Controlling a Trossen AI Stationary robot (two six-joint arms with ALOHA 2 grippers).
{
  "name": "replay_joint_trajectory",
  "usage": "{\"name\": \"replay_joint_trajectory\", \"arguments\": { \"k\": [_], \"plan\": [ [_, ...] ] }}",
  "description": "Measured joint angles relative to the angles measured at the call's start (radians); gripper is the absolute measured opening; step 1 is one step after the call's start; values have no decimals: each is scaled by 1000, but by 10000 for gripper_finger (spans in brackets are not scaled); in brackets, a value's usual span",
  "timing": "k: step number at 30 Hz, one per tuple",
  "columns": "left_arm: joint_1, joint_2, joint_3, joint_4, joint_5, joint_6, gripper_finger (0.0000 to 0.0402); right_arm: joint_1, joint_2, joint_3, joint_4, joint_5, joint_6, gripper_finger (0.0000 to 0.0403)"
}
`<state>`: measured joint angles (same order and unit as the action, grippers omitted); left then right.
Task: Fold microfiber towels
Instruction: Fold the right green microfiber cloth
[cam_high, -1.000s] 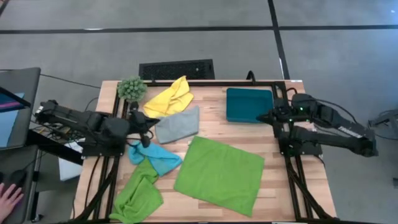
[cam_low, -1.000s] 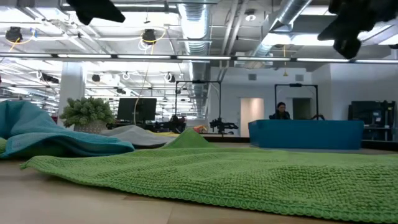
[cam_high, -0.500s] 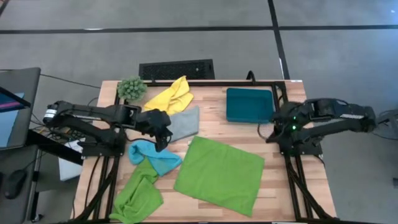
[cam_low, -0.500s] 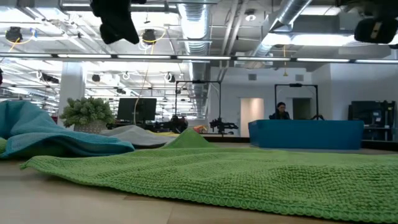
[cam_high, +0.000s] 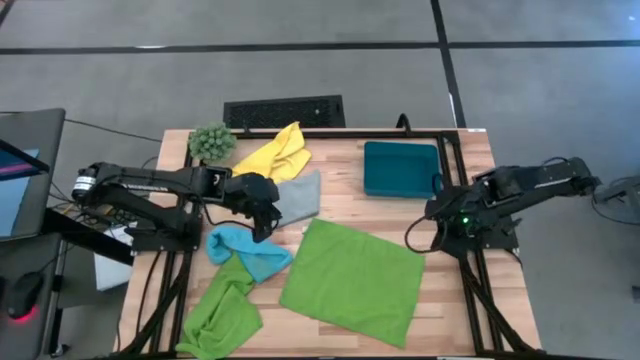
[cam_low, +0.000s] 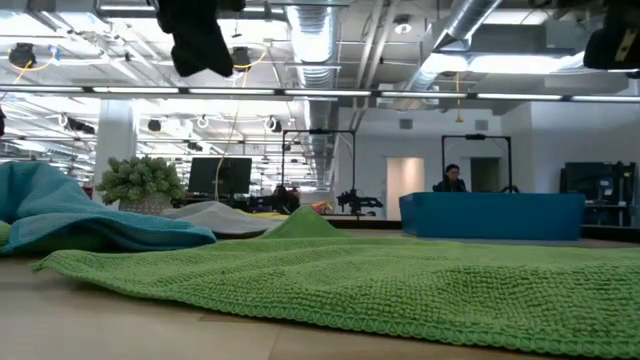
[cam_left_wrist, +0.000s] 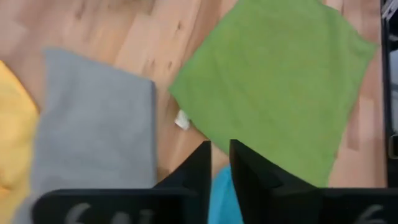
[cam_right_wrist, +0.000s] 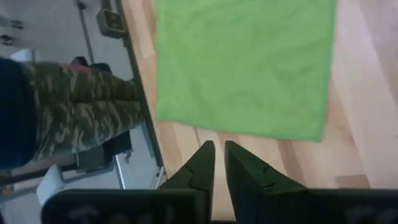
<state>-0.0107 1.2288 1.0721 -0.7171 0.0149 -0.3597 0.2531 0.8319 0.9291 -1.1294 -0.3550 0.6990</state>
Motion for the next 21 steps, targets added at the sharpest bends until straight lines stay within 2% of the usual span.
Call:
{"name": "replay_joint_trajectory", "arguments": {
  "k": [4, 10, 15, 21],
  "plan": [
    [19, 41, 1, 15, 73, -19, 108, 0, 16, 0, -1, 13, 49, 98],
    [85, 160, 0, 32, 212, -63, 165, 0, 38, -1, -1, -30, 239, 162],
    [166, 274, 0, 53, 375, -67, 180, -7, 67, -1, -1, -63, 304, 196],
    [224, 350, 29, 87, 373, 82, 181, -55, 102, -36, 6, -76, 261, 193]
  ]
}}
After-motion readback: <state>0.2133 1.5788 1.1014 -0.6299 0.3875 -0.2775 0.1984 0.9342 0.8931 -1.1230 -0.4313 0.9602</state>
